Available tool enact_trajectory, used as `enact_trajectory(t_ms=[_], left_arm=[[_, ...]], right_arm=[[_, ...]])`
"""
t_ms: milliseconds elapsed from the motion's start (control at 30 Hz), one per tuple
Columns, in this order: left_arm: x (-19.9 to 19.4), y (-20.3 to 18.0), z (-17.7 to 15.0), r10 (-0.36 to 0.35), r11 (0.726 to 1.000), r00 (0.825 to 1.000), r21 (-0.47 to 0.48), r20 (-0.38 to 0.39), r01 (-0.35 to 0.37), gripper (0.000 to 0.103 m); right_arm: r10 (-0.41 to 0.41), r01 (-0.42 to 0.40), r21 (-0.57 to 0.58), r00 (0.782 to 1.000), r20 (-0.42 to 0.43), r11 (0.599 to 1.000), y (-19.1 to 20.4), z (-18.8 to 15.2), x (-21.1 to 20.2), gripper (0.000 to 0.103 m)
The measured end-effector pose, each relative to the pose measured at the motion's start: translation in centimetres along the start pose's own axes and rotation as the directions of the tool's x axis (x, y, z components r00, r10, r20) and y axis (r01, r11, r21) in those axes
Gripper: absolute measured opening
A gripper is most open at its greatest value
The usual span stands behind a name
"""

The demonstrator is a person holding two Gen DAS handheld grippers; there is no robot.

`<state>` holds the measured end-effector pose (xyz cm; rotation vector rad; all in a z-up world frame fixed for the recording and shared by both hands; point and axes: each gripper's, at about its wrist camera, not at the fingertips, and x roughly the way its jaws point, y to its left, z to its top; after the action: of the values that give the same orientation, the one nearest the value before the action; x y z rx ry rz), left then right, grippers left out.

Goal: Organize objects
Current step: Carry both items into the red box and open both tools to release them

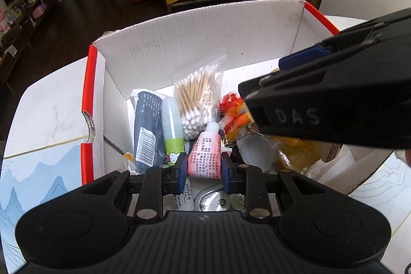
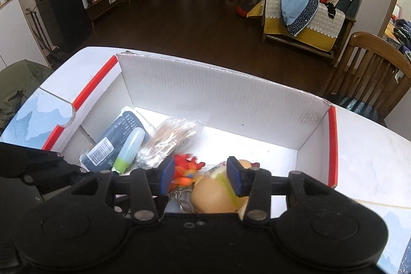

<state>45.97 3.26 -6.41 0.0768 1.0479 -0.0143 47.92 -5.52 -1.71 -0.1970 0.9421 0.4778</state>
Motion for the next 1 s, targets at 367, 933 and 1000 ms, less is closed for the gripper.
enact_trajectory(t_ms=[367,933,1000], left_arm=[[-0.7,0.7,-0.7,-0.045,0.998,0.999,-0.053,0.007,0.045,0.03],[-7.1,1.7,-1.9,-0.055,0.994,0.982,-0.082,0.179,0.071,0.03],[-7.8,1.8,-2.0,-0.065,0.992,0.978,-0.09,0.197,0.084,0.03]], right_arm=[[0.013,-0.014,0.029,0.999,0.031,0.999,-1.5,-0.5,-2.8,0.046],[0.067,-0.075,0.059,0.988,0.137,0.995,-3.2,-3.6,-9.6,0.061],[0.07,-0.079,0.057,0.986,0.15,0.995,-3.3,-4.1,-10.4,0.061]])
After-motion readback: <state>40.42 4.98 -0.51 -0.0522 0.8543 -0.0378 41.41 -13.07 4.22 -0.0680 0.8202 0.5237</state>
